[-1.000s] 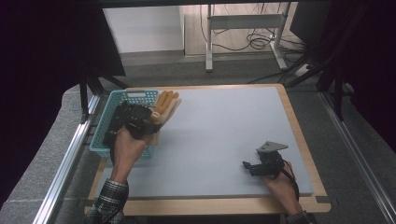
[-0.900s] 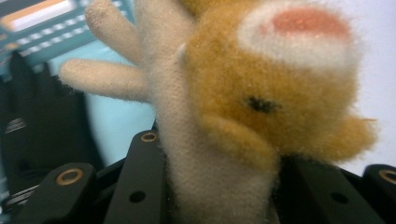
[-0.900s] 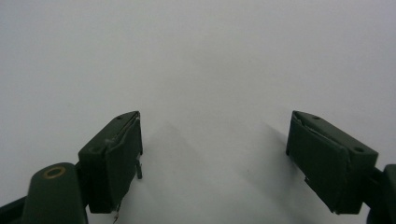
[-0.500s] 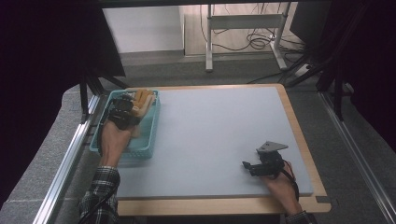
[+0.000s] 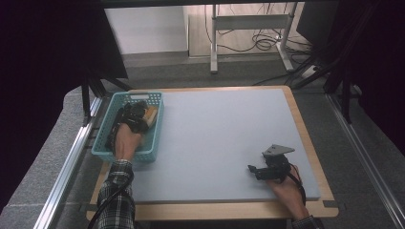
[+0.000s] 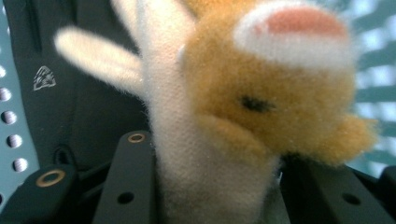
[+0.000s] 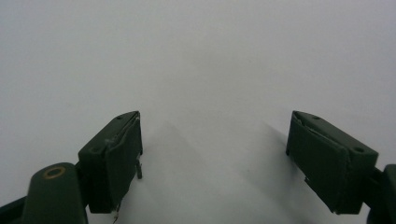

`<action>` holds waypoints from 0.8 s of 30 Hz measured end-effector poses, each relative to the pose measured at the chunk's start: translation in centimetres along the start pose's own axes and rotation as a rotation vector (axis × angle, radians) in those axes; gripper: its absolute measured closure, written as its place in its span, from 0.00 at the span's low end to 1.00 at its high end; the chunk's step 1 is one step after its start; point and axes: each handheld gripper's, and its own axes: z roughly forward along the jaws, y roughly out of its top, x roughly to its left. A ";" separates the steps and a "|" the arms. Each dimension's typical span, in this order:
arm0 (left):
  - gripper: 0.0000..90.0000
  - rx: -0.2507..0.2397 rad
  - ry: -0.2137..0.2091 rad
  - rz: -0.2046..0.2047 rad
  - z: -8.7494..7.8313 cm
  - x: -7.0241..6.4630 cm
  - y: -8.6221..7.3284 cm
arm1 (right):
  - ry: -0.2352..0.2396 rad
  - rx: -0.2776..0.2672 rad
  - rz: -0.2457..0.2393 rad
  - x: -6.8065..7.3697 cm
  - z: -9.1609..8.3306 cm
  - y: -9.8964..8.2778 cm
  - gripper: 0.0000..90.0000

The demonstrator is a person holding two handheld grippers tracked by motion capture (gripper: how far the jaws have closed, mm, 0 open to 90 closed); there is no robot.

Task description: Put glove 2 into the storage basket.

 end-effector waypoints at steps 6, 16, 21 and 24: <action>0.28 0.019 -0.069 0.043 0.8 -0.4 0.0 | 0.000 0.000 0.000 0.0 0.0 0.0 0.20; 0.06 -0.088 -0.228 -0.044 -3.7 2.2 -1.2 | 0.000 0.000 -0.001 0.0 0.0 0.0 0.20; 0.34 -0.175 -0.184 -0.064 -5.8 3.7 -1.9 | -0.001 0.001 -0.001 0.0 0.0 0.0 0.20; 0.75 -0.127 -0.130 -0.063 -4.3 3.9 -2.1 | -0.001 0.000 -0.001 0.0 0.0 0.0 0.20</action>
